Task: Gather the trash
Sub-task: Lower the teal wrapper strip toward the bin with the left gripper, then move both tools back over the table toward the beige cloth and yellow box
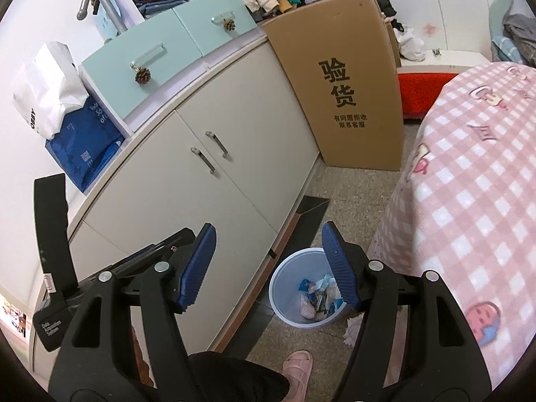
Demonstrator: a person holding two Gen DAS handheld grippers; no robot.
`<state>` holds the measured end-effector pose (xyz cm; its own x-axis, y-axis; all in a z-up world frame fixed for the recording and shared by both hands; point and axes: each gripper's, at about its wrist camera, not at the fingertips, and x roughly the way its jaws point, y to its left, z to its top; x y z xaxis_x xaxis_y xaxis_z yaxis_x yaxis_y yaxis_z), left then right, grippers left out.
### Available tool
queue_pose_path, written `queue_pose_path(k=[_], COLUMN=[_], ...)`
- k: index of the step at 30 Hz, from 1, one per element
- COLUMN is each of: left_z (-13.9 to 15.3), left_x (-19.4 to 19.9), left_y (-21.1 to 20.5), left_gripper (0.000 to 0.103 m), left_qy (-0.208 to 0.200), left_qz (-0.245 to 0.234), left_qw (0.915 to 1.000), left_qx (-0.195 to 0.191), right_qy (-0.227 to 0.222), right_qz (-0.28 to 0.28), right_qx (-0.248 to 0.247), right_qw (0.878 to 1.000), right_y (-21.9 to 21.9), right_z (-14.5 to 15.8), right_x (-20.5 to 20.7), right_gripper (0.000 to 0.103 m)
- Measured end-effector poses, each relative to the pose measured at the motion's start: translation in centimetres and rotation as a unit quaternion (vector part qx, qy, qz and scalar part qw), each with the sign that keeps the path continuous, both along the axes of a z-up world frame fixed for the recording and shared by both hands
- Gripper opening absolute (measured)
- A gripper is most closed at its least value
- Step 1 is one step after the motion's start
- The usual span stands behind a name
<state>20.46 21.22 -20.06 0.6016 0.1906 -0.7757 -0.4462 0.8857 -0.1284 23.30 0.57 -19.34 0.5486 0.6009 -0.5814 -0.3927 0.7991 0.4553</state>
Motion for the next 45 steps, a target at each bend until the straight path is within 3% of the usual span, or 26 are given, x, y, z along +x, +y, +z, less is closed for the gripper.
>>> queue_pose_path(k=[7,14,20,25,27,29,34,41,45], left_z=[3.1,6.1,7.0,6.6,6.6,6.4,6.0,5.2,4.9], left_x=[-2.0,-3.6,-3.9,-3.8,-3.8,-3.8,-3.3,-1.4,-0.2], left_y=[-3.2,-9.4,-16.3,-21.8,-23.5,-25.2,-28.1,-29.9,-31.3], left_gripper=[0.070,0.074,0.077,0.077,0.078,0.078,0.079,0.079,0.079], left_qy=[-0.028,-0.058,-0.063,-0.053,-0.050,-0.048,-0.041,-0.028,-0.026], left_qz=[-0.026,-0.089,-0.158,-0.213,-0.229,-0.245,-0.264,-0.270,-0.286], left_qw=[0.9993,0.9942,0.9851,0.9751,0.9716,0.9677,0.9625,0.9619,0.9574], left_qx=[0.007,0.017,0.025,0.032,0.033,0.036,0.044,0.033,0.034], right_qy=[-0.032,-0.066,-0.078,-0.088,-0.076,-0.059,-0.024,0.011,0.016], right_qz=[-0.024,-0.083,-0.177,-0.258,-0.284,-0.314,-0.350,-0.344,-0.340], right_qx=[0.001,-0.019,-0.057,-0.112,-0.128,-0.114,-0.109,-0.111,-0.103], right_qw=[0.999,0.994,0.979,0.956,0.947,0.941,0.930,0.932,0.935], right_y=[-3.5,-9.8,-17.5,-23.7,-26.2,-28.6,-31.0,-32.5,-33.5], right_z=[3.0,5.2,5.6,5.3,4.7,3.8,1.8,0.2,0.0], right_x=[-2.8,-6.1,-8.7,-10.8,-11.3,-11.6,-11.0,-7.9,-6.9], right_gripper=[0.066,0.071,0.078,0.082,0.085,0.086,0.092,0.093,0.092])
